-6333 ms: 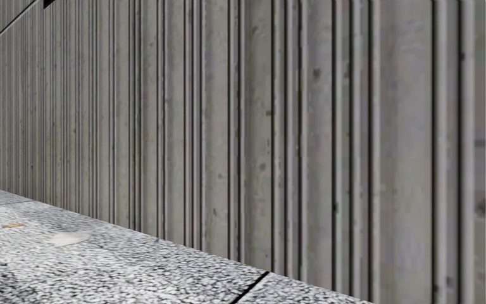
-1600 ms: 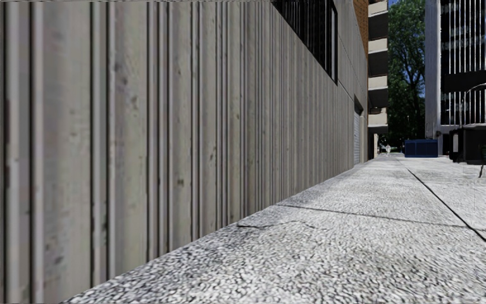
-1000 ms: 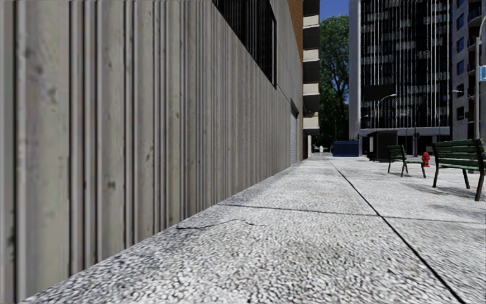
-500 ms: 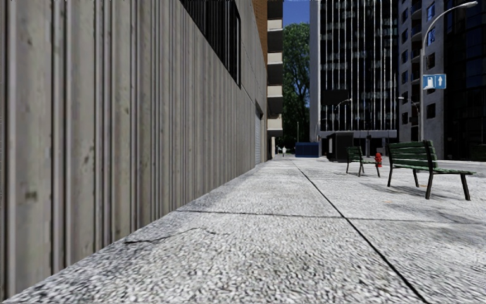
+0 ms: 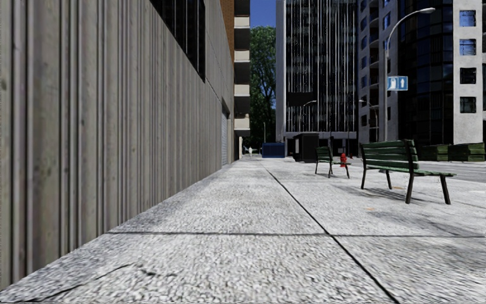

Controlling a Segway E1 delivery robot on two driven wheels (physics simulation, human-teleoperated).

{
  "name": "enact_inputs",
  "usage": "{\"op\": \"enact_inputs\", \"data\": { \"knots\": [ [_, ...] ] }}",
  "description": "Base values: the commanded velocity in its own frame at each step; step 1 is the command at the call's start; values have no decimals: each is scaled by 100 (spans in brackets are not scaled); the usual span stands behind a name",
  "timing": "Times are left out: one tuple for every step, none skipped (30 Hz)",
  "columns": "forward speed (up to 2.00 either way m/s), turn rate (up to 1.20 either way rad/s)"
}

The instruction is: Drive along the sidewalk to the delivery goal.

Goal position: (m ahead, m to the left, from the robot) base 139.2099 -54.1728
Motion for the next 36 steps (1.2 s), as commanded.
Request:
{"op": "enact_inputs", "data": {
  "knots": [
    [200,0],
    [200,0],
    [200,0],
    [200,0],
    [200,0],
    [200,0],
    [200,-10],
    [200,-10],
    [200,-23],
    [200,-26],
    [200,-26],
    [200,-26],
    [200,-27],
    [200,-27],
    [200,-27],
    [200,-27],
    [200,-26],
    [200,-26],
    [200,-16],
    [200,0],
    [200,0],
    [200,0],
    [200,0],
    [200,0],
    [200,0],
    [200,0],
    [200,0],
    [200,0],
    [200,0],
    [200,0],
    [200,0],
    [200,0],
    [200,-10],
    [200,-10],
    [200,-24],
    [200,-30]
  ]
}}
